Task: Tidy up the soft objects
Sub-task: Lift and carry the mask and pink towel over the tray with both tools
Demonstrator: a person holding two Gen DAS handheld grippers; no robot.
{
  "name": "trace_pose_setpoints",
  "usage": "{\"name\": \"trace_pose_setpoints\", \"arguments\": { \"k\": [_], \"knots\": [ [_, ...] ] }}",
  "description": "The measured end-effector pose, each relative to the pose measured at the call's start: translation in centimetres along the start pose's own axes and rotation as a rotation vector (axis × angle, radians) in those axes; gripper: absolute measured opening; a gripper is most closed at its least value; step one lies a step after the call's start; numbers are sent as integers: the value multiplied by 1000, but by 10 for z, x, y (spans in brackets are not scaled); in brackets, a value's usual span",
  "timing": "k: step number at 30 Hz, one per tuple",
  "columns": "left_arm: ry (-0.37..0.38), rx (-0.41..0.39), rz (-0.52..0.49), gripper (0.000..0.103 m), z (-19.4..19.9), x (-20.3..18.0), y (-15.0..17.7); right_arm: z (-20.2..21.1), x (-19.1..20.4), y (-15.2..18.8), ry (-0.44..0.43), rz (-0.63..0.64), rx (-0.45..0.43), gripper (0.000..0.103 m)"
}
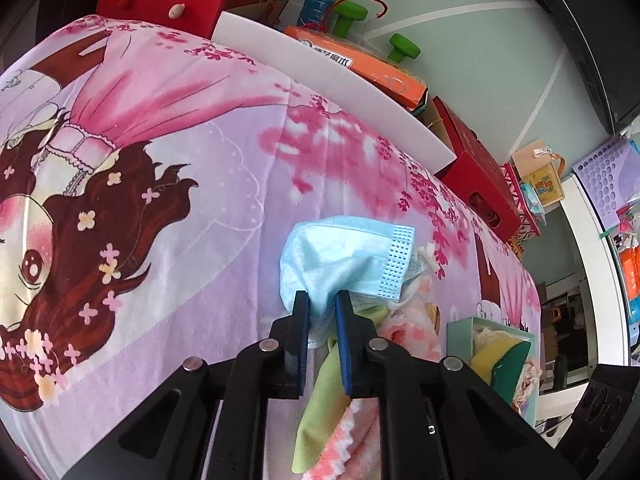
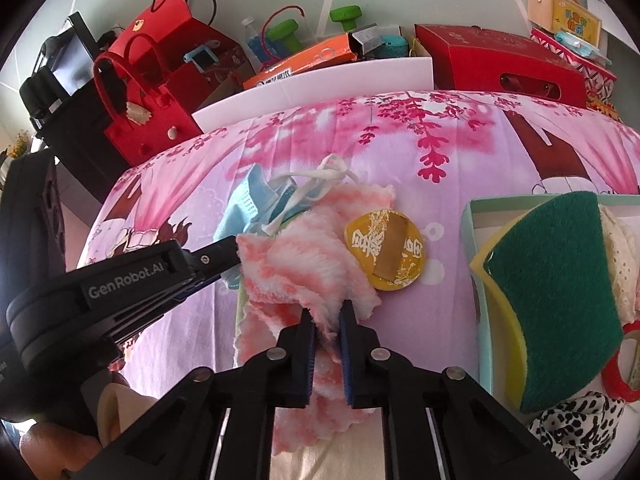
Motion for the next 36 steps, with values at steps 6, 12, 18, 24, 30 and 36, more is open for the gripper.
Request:
{"name": "trace_pose_setpoints", "arguments": {
  "k": [6, 12, 18, 24, 30, 36],
  "knots": [
    [-2, -30, -6, 10, 9, -2, -5, 9, 0, -3, -10, -8, -36, 6],
    [2, -69, -19, 9, 22, -6, -10, 24, 1, -9, -21, -11, -82, 6],
    [16, -135, -39, 9, 47, -16, -19, 50, 2, -20, -44, -20, -161, 6],
    [34, -221, -71, 9, 81, -30, -29, 85, 5, -32, -66, -25, -263, 6],
    [45, -294, -93, 9, 107, -41, -33, 121, -2, -41, -78, -43, -356, 6],
    [53, -347, -106, 9, 128, -48, -35, 140, -19, -43, -77, -87, -393, 6]
  ]
}}
Point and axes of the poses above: each gripper's, at about its wrist camera, not at the fingertips, and z roughly against the way its jaws point, x to its left, y to its underside, the point moved 8 cm from there along -z, roughly the way its jaws point, and after that the axes turned 1 degree about z, right-handed, at the moved point
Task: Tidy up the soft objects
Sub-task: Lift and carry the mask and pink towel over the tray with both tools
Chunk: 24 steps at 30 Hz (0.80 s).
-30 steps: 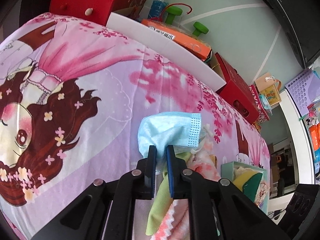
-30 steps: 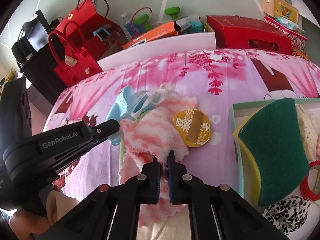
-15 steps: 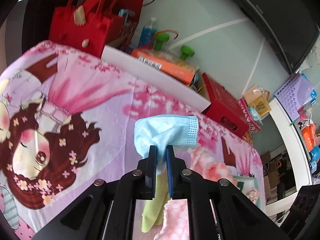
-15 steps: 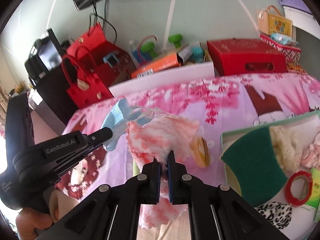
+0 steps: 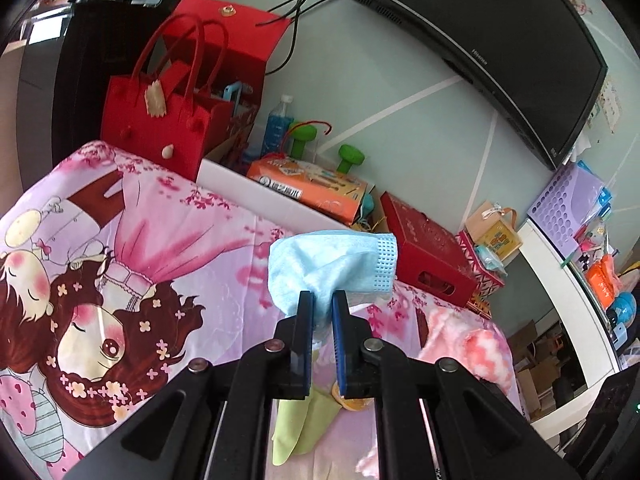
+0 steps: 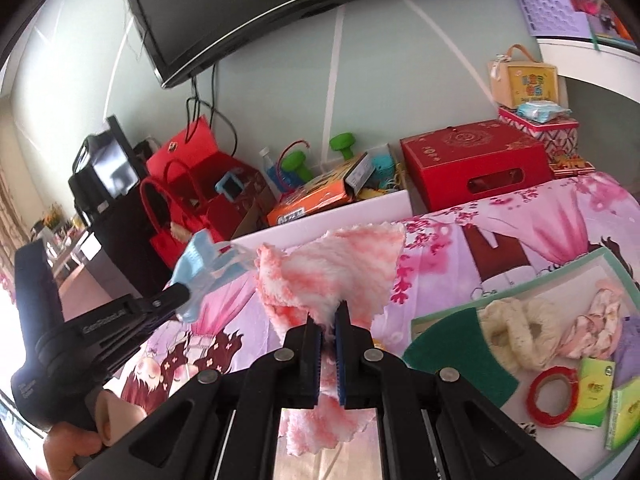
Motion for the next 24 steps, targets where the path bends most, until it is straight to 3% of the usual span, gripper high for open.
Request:
{"name": "trace_pose_setpoints", "arguments": {
  "k": [11, 24],
  "knots": [
    [62, -2, -101, 9, 7, -49, 10, 35, -69, -20, 113, -107, -73, 6],
    [196, 105, -304, 9, -9, -148, 71, 95, -177, -29, 307, -258, -165, 6]
  ]
}}
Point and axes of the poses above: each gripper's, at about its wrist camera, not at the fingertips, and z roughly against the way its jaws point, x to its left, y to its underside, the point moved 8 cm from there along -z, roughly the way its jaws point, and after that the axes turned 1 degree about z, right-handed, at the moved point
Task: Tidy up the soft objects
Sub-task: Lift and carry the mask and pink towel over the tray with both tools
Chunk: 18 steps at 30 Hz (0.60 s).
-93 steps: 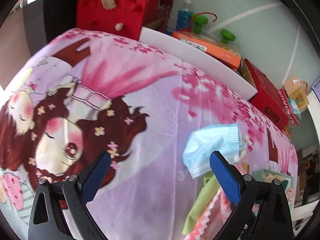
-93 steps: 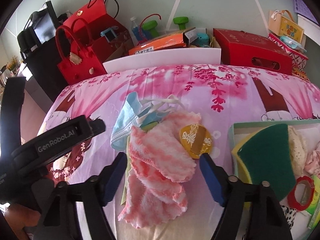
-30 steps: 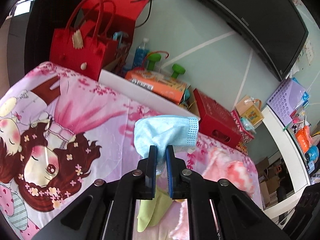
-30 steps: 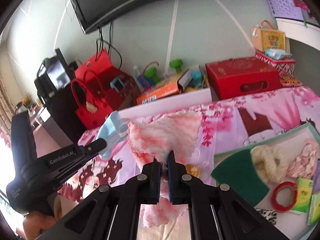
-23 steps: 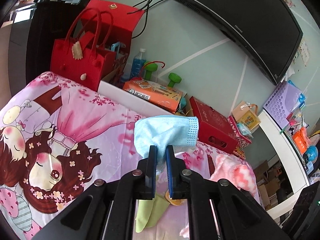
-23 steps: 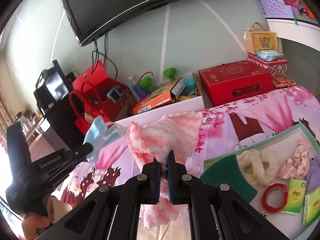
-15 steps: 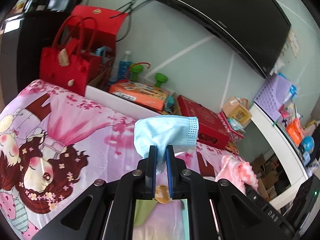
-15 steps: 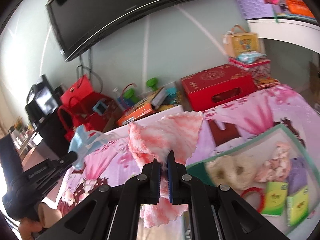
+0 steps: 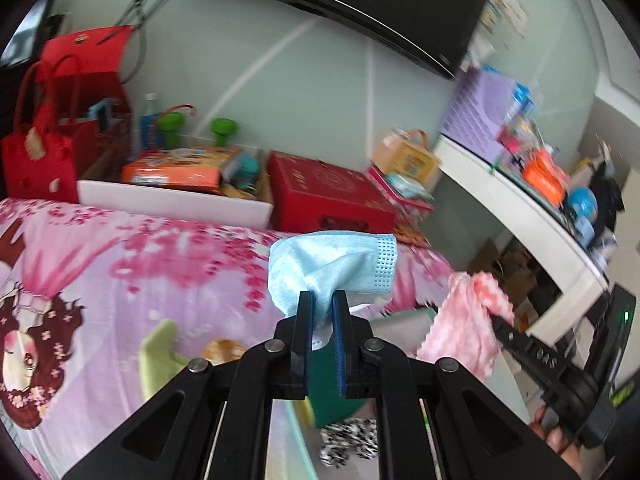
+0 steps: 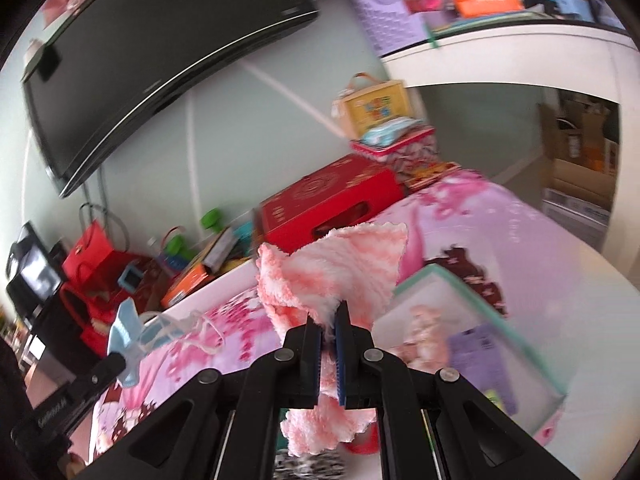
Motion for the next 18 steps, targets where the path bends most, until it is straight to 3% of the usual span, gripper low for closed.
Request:
{"name": "trace_pose_setpoints", "arguments": {
  "k": [9, 18],
  "knots": [
    [66, 99, -115, 9, -32, -60, 38, 10, -58, -10, 89, -72, -20, 6],
    [68, 204, -159, 9, -65, -75, 72, -10, -62, 6, 104, -47, 53, 6]
  ]
}}
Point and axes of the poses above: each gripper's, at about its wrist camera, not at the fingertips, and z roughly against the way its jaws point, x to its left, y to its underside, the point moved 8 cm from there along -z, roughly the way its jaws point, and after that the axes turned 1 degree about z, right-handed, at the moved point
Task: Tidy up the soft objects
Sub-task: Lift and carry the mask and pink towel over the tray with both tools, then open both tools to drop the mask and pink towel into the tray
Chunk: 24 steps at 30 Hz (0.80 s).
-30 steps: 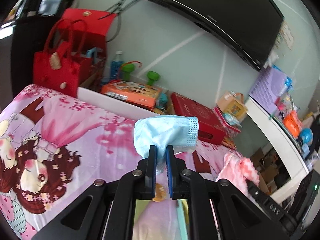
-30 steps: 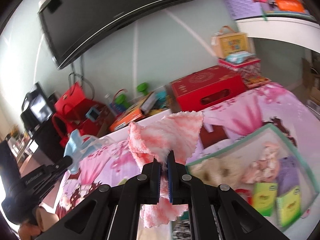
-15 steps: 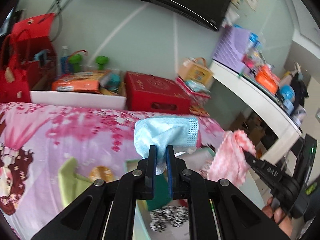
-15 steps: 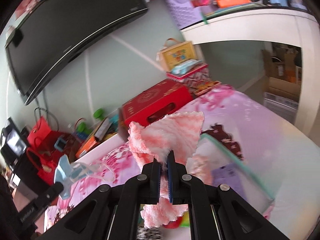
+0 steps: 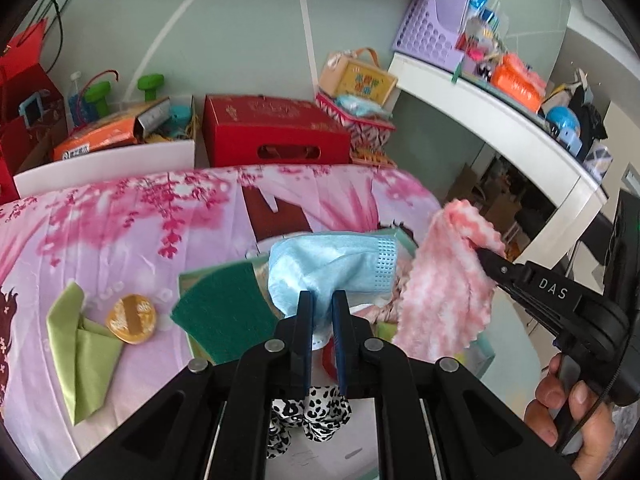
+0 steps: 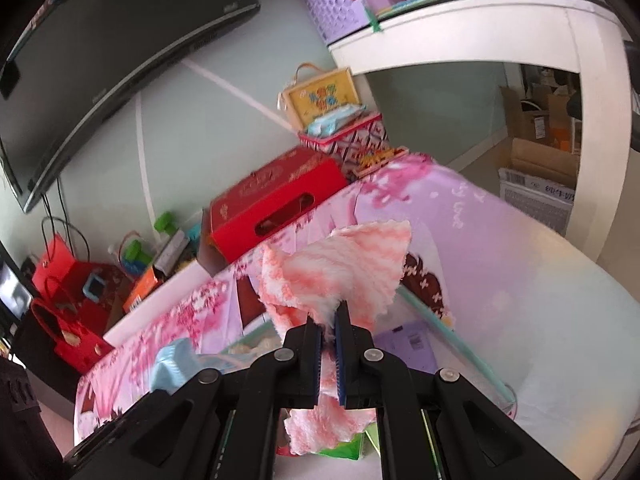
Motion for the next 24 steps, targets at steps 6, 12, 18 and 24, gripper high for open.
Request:
{"name": "trace_pose_setpoints", "arguments": {
  "k": [6, 12, 18, 24],
  "knots": [
    [-7, 61, -1, 9, -22, 0, 13, -24, 2, 21, 6, 18, 87, 6],
    [-23, 107, -1, 9, -37, 3, 23, -44, -1, 37, 29, 25, 166, 6],
    [-31, 138, -1, 10, -47, 5, 30, -58, -4, 51, 41, 24, 230, 7],
    [-26, 154, 9, 10, -50, 7, 33, -63, -5, 57, 45, 20, 257, 10]
  ]
}}
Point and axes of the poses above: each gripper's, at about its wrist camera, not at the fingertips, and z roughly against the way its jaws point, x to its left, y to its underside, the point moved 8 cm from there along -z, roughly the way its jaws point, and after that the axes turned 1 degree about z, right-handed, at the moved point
